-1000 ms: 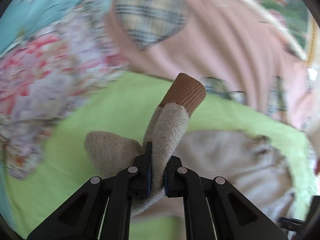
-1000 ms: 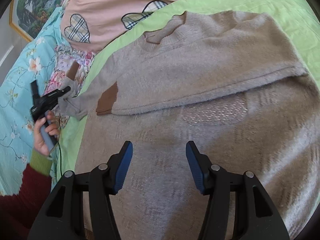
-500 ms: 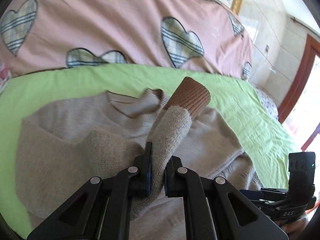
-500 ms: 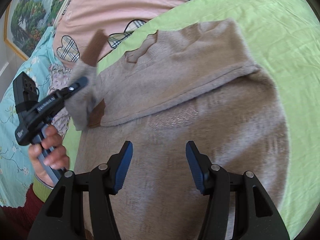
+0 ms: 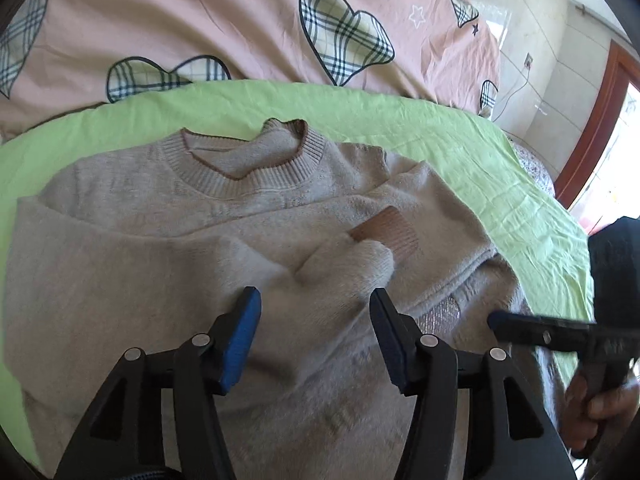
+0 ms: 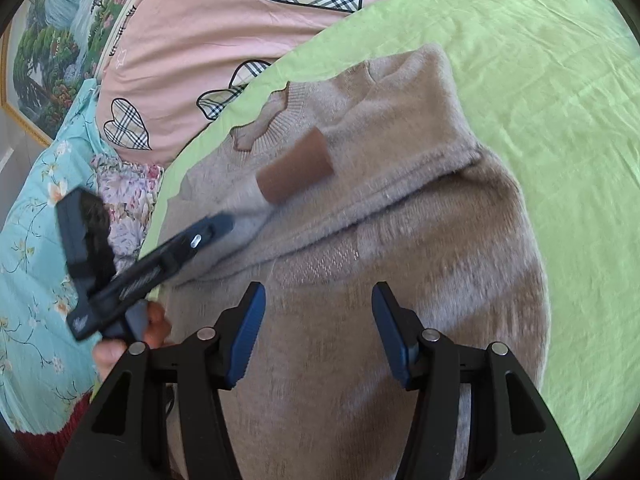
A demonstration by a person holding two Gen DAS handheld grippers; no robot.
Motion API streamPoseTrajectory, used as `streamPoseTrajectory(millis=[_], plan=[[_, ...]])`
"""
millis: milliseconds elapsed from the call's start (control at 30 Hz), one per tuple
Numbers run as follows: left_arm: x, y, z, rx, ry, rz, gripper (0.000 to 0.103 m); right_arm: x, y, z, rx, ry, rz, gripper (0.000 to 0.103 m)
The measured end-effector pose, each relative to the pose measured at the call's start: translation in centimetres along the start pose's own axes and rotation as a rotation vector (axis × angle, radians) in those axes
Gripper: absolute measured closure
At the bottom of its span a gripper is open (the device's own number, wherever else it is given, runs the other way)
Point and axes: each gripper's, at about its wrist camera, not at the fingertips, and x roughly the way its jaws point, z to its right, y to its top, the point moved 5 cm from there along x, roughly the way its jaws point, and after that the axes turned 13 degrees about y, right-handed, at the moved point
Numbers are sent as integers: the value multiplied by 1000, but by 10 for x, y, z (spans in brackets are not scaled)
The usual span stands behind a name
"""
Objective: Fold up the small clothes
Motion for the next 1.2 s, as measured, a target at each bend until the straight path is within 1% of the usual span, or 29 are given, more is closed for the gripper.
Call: streamPoseTrajectory(millis=[100, 167, 233, 300, 333, 433, 500, 567, 667, 733, 767, 800, 867, 933, 1000, 1033, 1100, 1167, 1200], plan=[[-23, -8, -22, -13, 34, 18, 43, 6, 13, 0, -9, 2, 9, 46], [-37, -15, -42, -21, 79, 32, 41, 9, 25, -1, -25, -1, 21, 46], [-49, -26, -70, -40, 145, 44, 39, 11, 40, -3, -47, 1, 37, 46], [-55, -35, -100, -69, 229, 38, 38, 15, 53, -3, -67, 3, 47, 46], [-56, -42, -123, -97, 286, 25, 38, 19, 60, -1, -75, 1, 46, 46], [-49, -56, -171, -171, 400, -30, 38, 33, 73, 7, -85, -10, 28, 46], [-43, -63, -196, -221, 440, -60, 38, 45, 78, 13, -88, -7, -1, 46], [-36, -67, -212, -253, 461, -81, 38, 58, 80, 17, -96, -3, -32, 46], [-23, -66, -216, -251, 473, -102, 38, 73, 78, 12, -130, 19, -79, 48], [-18, -65, -212, -230, 487, -104, 38, 76, 75, 2, -177, 29, -93, 70], [-15, -63, -210, -215, 501, -106, 38, 74, 75, -2, -182, 36, -100, 93], [-14, -62, -208, -205, 510, -104, 38, 70, 75, -4, -165, 47, -96, 98], [-11, -59, -206, -189, 530, -103, 38, 52, 79, -10, -133, 66, -66, 98], [-10, -56, -207, -189, 541, -101, 39, 26, 87, -20, -121, 99, -8, 99], [-10, -54, -208, -202, 556, -100, 42, -3, 98, -27, -96, 127, 54, 99], [-11, -53, -209, -213, 566, -97, 42, -14, 103, -27, -83, 121, 76, 99], [-11, -52, -211, -241, 564, -94, 42, -27, 111, -21, -49, 87, 101, 99], [-10, -53, -209, -255, 572, -98, 43, -23, 113, -5, -14, 11, 81, 99], [-10, -54, -206, -247, 592, -97, 43, -17, 112, 9, 24, -28, 71, 101]])
